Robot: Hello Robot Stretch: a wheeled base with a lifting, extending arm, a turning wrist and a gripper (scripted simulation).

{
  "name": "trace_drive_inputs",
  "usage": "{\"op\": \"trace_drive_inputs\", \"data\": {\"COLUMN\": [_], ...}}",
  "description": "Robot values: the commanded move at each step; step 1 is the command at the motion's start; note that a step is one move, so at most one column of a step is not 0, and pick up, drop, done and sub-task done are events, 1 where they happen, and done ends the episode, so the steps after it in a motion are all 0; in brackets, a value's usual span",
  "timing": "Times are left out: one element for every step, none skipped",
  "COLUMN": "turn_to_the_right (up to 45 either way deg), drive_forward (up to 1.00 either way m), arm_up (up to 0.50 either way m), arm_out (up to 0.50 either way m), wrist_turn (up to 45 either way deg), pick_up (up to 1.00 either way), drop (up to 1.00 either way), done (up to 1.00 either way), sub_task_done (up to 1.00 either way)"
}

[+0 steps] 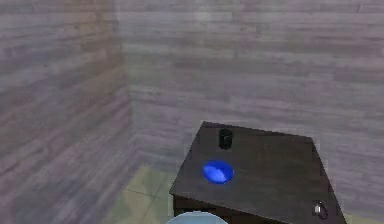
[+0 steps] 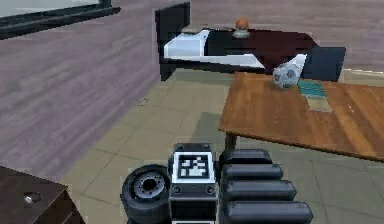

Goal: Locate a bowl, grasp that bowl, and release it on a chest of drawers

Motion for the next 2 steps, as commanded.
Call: {"op": "trace_drive_inputs", "data": {"turn_to_the_right": [24.0, 0.0], "drive_forward": [0.0, 0.05], "arm_up": [0.0, 0.0], "arm_out": [0.0, 0.0], "wrist_turn": [0.0, 0.0], "pick_up": [0.0, 0.0], "drop": [0.0, 0.0], "done": [0.0, 0.0], "sub_task_done": [0.0, 0.0]}}
